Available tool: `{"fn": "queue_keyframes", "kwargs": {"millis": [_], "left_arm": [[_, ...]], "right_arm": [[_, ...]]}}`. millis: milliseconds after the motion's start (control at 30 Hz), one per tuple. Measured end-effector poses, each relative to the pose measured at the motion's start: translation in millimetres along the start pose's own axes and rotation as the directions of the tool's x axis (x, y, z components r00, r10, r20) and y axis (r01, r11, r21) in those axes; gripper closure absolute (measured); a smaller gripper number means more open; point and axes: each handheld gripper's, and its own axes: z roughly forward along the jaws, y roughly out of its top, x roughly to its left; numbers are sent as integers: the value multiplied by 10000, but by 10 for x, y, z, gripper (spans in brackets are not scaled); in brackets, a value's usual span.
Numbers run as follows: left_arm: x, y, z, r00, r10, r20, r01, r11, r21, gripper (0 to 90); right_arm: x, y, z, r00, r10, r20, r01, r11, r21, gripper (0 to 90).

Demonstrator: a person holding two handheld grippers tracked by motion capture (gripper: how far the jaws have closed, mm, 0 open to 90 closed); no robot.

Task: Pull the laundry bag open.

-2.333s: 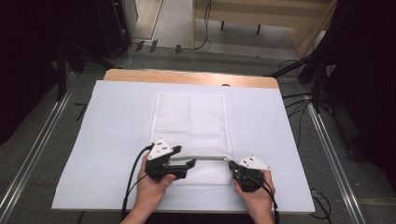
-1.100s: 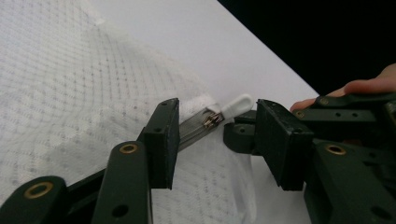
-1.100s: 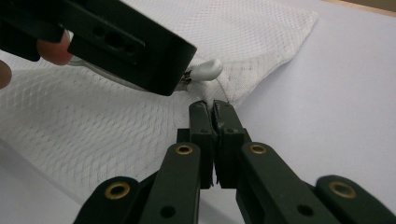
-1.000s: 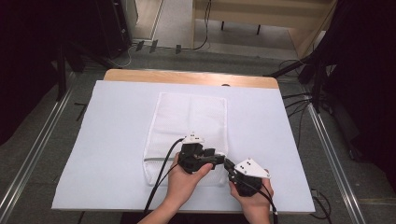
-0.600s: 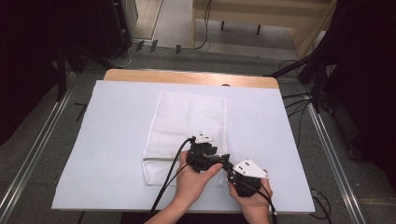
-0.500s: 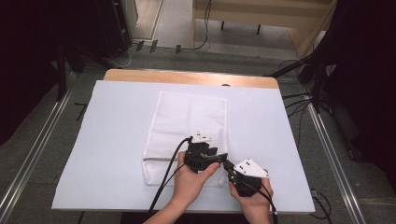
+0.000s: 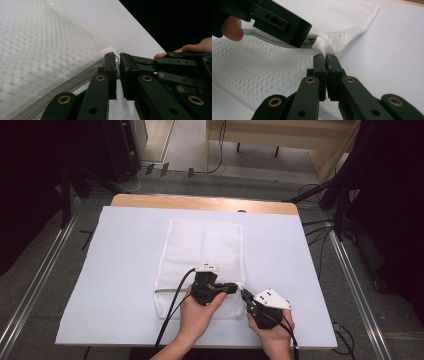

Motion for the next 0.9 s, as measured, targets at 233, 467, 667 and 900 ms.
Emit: {"fn": "queue_keyframes", "kwargs": {"millis": [233,467,667,900], "left_arm": [[32,-22,-10,9998,145,114,-147,9998,118,869],[50,-39,-11,9990,439,-102,-437,9989,164,873],[194,-79,-58,9981,334,-516,-318,9990,310,874],[367,-153,-221,9960,239,-864,-204,9989,411,874]], "right_arm": [[-7,2,-3,10000,5,-84,-5,10000,-6,894],[-6,11,-5,9999,5,-144,-5,10000,-10,896],[-58,8,-24,9998,163,-59,-163,9999,16,898],[-54,20,-35,9999,113,-27,-113,9999,-24,898]]}}
